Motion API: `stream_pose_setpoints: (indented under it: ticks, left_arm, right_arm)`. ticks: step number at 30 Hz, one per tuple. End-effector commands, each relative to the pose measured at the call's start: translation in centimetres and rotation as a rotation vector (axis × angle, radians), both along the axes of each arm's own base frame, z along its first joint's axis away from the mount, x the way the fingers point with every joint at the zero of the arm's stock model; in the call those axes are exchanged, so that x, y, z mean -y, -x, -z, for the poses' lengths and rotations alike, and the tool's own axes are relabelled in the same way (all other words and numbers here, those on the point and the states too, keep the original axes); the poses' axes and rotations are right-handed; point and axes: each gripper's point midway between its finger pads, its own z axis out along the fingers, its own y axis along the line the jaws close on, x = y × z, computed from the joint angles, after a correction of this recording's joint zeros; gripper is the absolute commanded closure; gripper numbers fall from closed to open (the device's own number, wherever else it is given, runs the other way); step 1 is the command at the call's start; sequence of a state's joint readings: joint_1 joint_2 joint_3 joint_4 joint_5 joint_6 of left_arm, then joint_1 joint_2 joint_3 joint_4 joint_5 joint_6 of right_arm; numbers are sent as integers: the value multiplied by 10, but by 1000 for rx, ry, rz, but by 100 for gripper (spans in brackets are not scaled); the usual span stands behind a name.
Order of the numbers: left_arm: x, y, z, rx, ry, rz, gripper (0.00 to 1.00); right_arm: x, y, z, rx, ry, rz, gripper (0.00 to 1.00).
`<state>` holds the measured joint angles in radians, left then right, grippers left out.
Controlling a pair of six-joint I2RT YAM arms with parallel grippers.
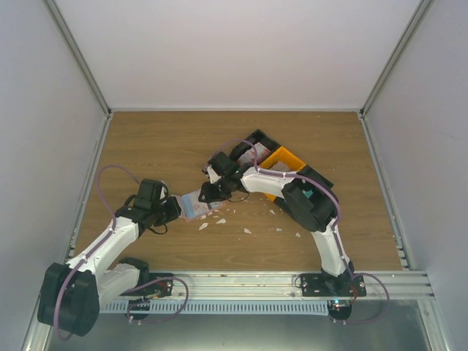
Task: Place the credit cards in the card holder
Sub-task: Insert the credit card into the card holder.
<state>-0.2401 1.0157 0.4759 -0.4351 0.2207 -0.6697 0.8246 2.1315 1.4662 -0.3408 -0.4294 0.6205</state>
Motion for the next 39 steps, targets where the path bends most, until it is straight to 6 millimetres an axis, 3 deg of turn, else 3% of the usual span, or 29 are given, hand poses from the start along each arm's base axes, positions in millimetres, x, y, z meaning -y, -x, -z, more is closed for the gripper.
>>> stream_pose_setpoints:
  ticks: [1,14,19,28,39]
  left_arm:
    - [3,-12,-20,63,18,-2,100]
    - [2,-13,3,-3,-14,11,100]
    - [5,-13,8,-19,-10,27,100]
    - [8,-14,8,-22,-2,43,100]
    - [7,-15,4,-11,-9,46,100]
  right_arm:
    - [-8,6,5,-14,-7,-33,69]
    - [3,-4,9,42,73,11,62]
    - [-8,6,11,1,24,-30,63]
    - [-32,18,-5,-40,-115,-112,66]
    - [-34,12,-12,17,-122,-120,66]
